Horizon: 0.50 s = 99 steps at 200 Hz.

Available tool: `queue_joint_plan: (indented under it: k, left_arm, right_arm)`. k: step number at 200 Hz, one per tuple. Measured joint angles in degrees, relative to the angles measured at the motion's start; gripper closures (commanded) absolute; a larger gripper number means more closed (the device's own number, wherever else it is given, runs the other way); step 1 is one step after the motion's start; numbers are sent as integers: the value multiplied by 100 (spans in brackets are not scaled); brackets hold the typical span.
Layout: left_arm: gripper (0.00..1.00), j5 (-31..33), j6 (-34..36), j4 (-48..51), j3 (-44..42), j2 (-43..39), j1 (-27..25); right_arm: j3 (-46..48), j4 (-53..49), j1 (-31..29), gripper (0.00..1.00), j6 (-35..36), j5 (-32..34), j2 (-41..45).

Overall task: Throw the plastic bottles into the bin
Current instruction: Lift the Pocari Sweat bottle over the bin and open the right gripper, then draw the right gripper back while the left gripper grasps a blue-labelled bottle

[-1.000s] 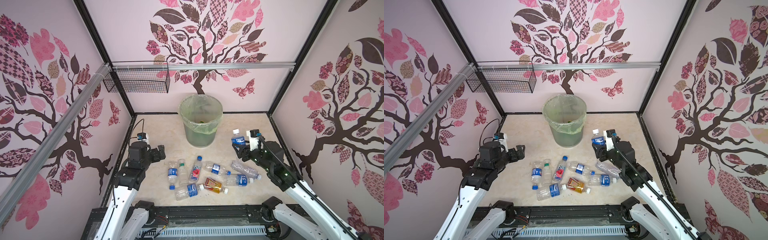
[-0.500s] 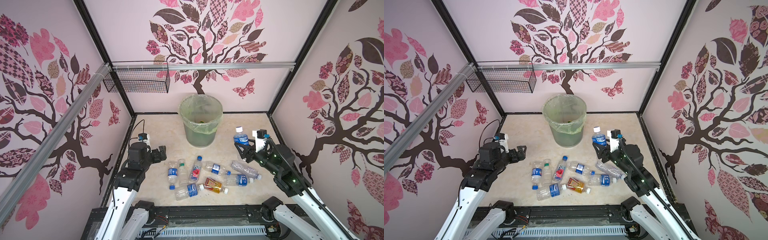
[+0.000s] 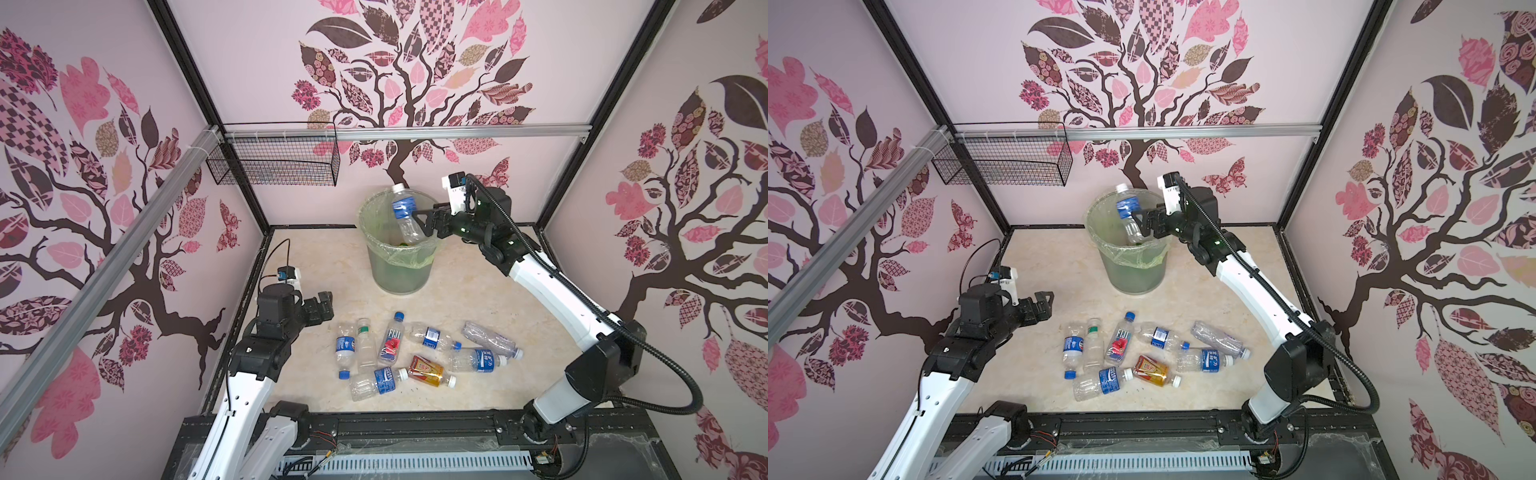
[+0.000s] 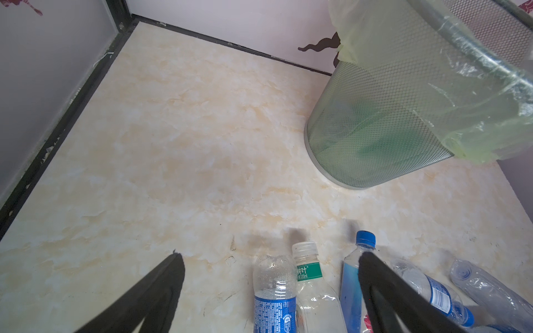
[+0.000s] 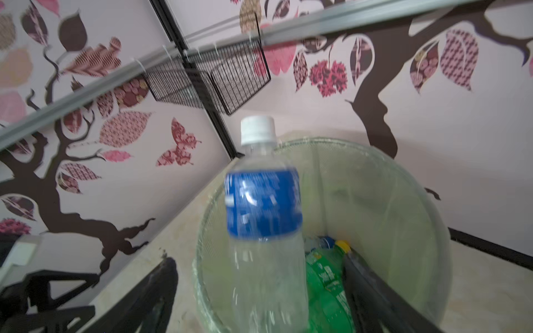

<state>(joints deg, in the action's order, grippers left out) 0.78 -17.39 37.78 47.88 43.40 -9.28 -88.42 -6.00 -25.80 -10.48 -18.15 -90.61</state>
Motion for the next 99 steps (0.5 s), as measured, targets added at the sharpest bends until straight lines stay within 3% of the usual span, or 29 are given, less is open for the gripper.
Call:
queue_joint_plan:
  k: [33,99]
  left_arm:
    - [2,-48,-17,2,0,131,0]
    - [3,-109,-120,35,0,389,0]
  right_arm:
    - [737,-254,0,2,216,229,629]
    - [2387,-260,0,0,450,837,3283]
